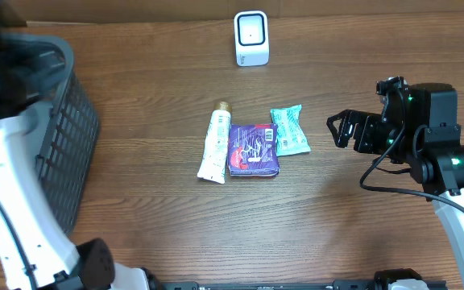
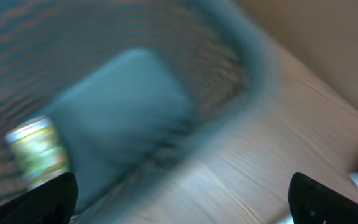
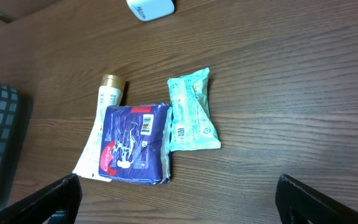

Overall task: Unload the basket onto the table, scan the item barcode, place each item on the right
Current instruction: 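Move the left gripper back into the basket toward the green tea pack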

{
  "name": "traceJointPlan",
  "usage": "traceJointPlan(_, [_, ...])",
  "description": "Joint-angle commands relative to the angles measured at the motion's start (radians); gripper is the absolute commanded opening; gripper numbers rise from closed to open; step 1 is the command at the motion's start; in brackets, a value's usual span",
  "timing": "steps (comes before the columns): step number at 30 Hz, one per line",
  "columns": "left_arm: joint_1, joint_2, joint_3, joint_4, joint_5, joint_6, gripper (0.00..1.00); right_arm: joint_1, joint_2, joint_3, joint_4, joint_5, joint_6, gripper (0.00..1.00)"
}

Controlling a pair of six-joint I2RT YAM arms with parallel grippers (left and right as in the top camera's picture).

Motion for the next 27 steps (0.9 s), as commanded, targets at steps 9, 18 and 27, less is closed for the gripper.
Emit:
traceJointPlan(9, [0.415,0.061,-0.256,0.052,0.096,-0.042,0.97,0.005,-0.001,0.019,0.005,-0.002,-0.005,1.0])
traceJointPlan(18, [0.428,0.061,-0.563,0.241,-0.074,-0.02,0.98,0.005,-0.001,0.019,0.005,-0.002,-0.005,1.0])
traceJointPlan(27, [0.463,0.063,-0.827,0.481,-0.078,0.06,1.0,0.005,-0.001,0.019,0.005,-0.001,-0.005,1.0])
